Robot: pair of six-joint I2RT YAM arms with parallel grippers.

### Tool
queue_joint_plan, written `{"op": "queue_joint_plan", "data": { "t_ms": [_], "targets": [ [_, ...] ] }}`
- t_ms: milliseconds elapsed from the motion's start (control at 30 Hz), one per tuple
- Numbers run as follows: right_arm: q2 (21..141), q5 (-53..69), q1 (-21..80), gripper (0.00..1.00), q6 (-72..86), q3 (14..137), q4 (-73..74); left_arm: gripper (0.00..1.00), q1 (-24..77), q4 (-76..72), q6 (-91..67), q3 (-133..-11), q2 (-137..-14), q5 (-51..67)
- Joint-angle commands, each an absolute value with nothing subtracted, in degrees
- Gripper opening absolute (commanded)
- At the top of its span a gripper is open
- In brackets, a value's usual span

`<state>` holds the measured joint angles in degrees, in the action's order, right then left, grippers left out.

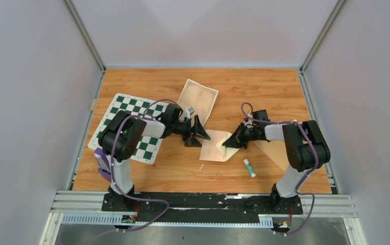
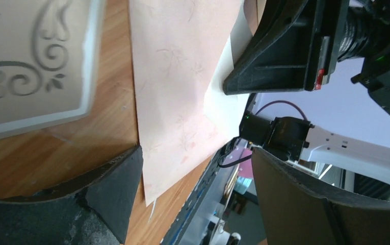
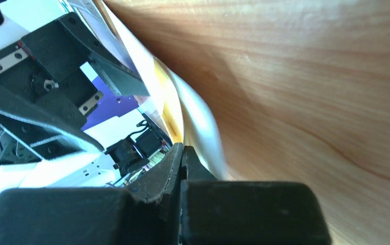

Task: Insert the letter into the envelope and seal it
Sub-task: Place the letter in the envelope.

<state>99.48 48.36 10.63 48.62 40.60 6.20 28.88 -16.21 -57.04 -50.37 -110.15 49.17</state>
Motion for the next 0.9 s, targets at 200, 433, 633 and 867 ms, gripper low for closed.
{"op": "queue_joint_plan", "data": {
  "t_ms": [200,433,633,867],
  "targets": [
    [100.3,47.1,11.6,0.0,54.0,41.1,3.2,0.86,31.8,-5.3,-50.3,-54.1,-113.0,47.5],
    [100.7,45.7,12.2,0.0,47.3,44.0,10.2,0.85,31.7,-4.2,-49.9,-54.3,-113.1,47.1],
    [99.8,42.0,9.9,0.2,32.1,51.8,25.2,0.83,29.4,1.8,-45.2,-56.3,-111.8,46.4],
    [102.8,43.2,9.7,0.4,28.4,54.0,27.7,0.83,28.2,11.4,-36.9,-60.2,-107.1,45.4]
  ]
}}
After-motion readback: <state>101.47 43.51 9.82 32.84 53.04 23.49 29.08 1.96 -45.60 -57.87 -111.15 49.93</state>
